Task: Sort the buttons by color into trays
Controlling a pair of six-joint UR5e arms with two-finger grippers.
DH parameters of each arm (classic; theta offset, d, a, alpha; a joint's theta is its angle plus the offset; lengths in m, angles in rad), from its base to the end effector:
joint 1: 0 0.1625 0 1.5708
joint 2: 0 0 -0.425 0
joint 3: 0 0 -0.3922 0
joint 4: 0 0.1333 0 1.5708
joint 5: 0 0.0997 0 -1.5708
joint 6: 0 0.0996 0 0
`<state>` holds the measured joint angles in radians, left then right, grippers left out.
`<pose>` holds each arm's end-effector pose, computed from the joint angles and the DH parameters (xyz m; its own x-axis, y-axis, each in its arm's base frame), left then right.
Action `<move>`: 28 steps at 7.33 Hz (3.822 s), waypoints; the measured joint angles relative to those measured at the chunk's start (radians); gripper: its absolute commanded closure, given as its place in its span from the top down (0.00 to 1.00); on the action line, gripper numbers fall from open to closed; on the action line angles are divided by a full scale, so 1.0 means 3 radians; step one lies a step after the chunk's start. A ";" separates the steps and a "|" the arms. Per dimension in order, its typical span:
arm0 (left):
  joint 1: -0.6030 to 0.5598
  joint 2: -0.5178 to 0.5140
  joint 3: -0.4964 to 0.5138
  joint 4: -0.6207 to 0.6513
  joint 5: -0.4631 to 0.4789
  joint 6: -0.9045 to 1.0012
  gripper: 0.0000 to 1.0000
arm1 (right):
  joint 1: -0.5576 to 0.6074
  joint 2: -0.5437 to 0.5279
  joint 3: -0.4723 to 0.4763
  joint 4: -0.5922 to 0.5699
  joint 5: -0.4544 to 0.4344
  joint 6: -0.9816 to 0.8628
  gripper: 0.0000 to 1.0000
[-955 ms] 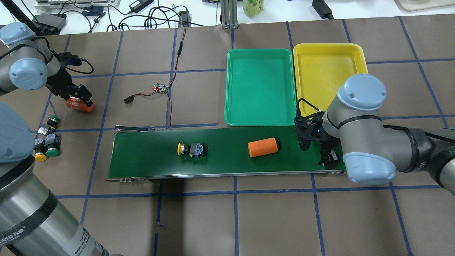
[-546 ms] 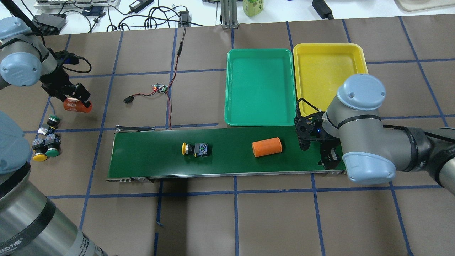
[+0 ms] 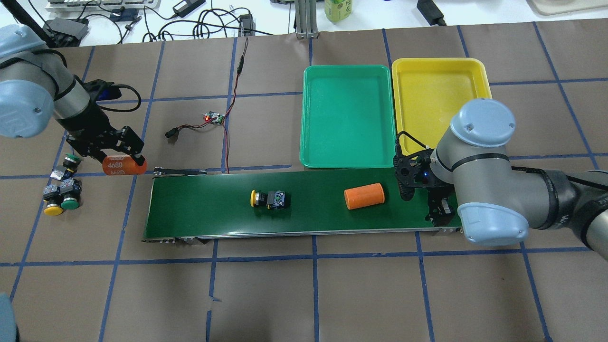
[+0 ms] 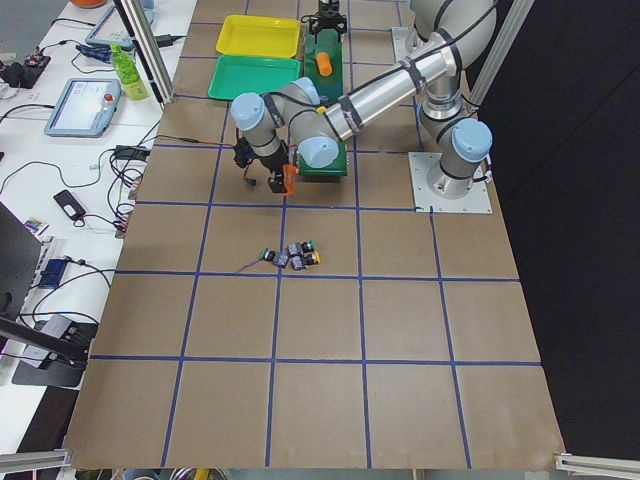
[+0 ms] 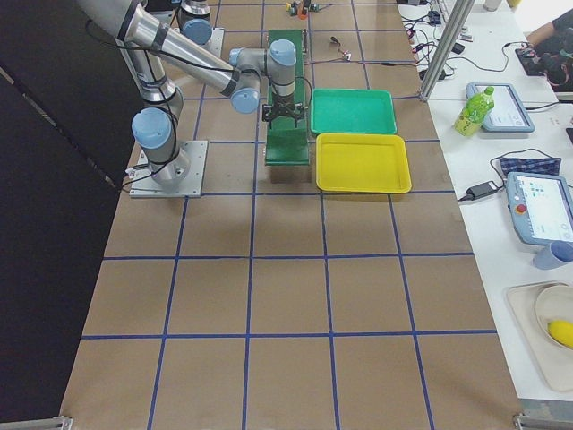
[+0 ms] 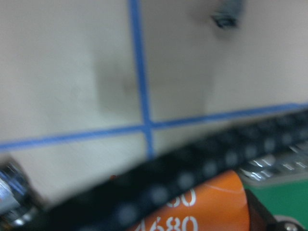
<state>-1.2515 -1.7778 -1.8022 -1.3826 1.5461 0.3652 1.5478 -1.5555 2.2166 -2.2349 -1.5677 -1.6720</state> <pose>0.0326 -0.5310 0.2908 -0.9934 0.0300 0.1108 0.0542 0.9734 0.2227 0.1240 -0.4190 0.2473 0.0781 -0.9969 0.0033 -0.9969 -0.0781 -0.0028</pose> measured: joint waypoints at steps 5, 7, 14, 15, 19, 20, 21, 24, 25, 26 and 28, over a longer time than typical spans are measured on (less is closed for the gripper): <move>-0.0859 0.0373 -0.0666 0.0305 -0.0041 -0.1253 0.76 | 0.0000 0.0099 -0.0115 -0.0004 0.0000 -0.0004 1.00; -0.0880 0.0333 -0.0854 0.0713 -0.0119 -0.1324 1.00 | 0.0000 0.0187 -0.0209 0.0003 0.0003 -0.0001 1.00; 0.0127 0.0231 -0.0255 0.0483 -0.0010 -0.0374 1.00 | 0.0000 0.0192 -0.0206 0.0005 0.0000 -0.0005 1.00; 0.0448 0.0047 -0.0132 0.0533 0.0049 0.0128 1.00 | 0.0000 0.0189 -0.0205 0.0005 0.0000 -0.0005 1.00; 0.0972 -0.0760 0.0477 0.0899 0.0187 0.1295 1.00 | 0.0000 0.0184 -0.0205 0.0005 0.0001 -0.0005 1.00; 0.1022 -0.0919 0.0542 0.1026 0.0185 0.1456 1.00 | 0.0000 0.0184 -0.0205 0.0005 0.0003 -0.0005 1.00; 0.1081 -0.1041 0.0560 0.1160 0.0183 0.1605 1.00 | 0.0000 0.0184 -0.0205 0.0005 0.0005 -0.0005 1.00; 0.1146 -0.1235 0.0605 0.1274 0.0191 0.1835 0.46 | 0.0000 0.0190 -0.0205 0.0005 0.0005 -0.0005 1.00; 0.1148 -0.1250 0.0598 0.1279 0.0193 0.1849 0.43 | 0.0000 0.0192 -0.0205 0.0005 0.0005 -0.0005 1.00; 0.1149 -0.1257 0.0588 0.1284 0.0197 0.1853 0.31 | 0.0000 0.0193 -0.0203 0.0005 0.0005 -0.0005 1.00; 0.1149 -0.1250 0.0599 0.1288 0.0202 0.1847 0.15 | 0.0003 0.0191 -0.0200 0.0005 0.0005 -0.0005 1.00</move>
<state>-0.9068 -2.1529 -1.6224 -0.9961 1.6067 0.9193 1.5488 -1.4981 2.1565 -2.2335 -1.5662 -1.6736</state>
